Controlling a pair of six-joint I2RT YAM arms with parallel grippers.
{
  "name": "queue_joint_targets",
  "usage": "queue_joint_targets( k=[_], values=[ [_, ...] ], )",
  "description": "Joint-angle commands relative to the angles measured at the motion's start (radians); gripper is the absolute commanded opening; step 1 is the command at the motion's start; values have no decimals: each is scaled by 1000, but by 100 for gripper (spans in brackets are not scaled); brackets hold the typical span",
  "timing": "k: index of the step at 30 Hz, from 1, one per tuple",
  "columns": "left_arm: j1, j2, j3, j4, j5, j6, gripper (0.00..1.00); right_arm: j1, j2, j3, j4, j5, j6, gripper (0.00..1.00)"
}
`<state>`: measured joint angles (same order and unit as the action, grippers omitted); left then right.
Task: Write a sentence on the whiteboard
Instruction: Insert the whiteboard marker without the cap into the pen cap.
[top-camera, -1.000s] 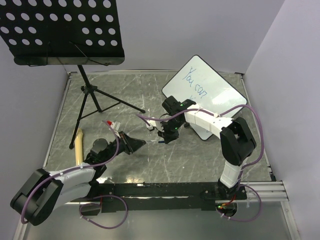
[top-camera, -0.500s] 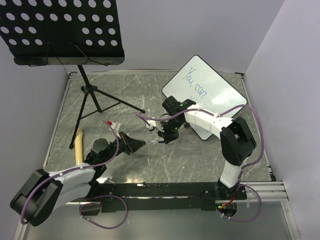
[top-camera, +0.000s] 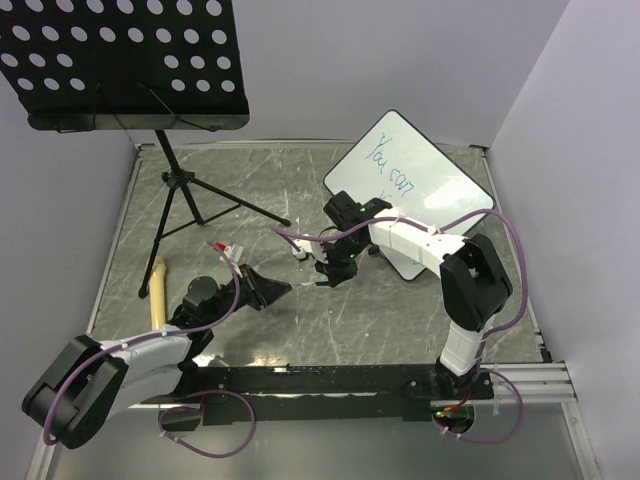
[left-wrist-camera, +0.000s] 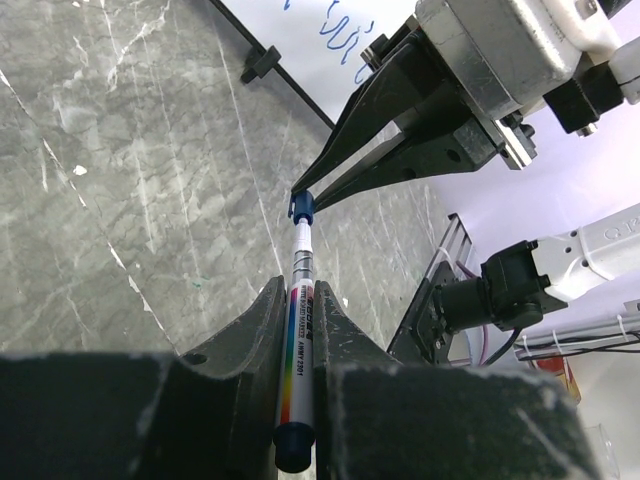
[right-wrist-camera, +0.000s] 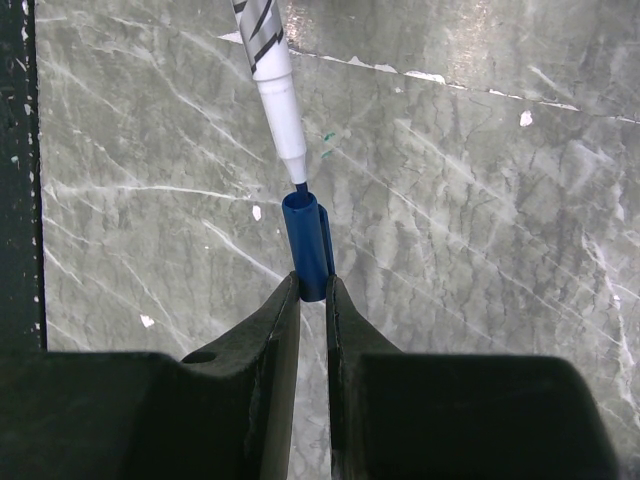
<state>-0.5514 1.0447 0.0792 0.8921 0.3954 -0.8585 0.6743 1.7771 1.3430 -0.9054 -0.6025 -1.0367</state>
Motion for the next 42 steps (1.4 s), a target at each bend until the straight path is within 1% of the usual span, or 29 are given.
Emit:
queue_joint_targets(
  k=[1,26,34,42],
  values=[
    [-4,8,33,27,17,16,1,2,16,47,-10,-20,4,3],
    [-5,67,47,74,46,4,1,7,30,62,-13,-40,9,3],
    [-12,118,65,116,57,-2,1,28,30,97,-27,-56,21,2],
    [-19,153,91,113,80,-4,1,41,2,94,-18,-63,17,2]
  ],
)
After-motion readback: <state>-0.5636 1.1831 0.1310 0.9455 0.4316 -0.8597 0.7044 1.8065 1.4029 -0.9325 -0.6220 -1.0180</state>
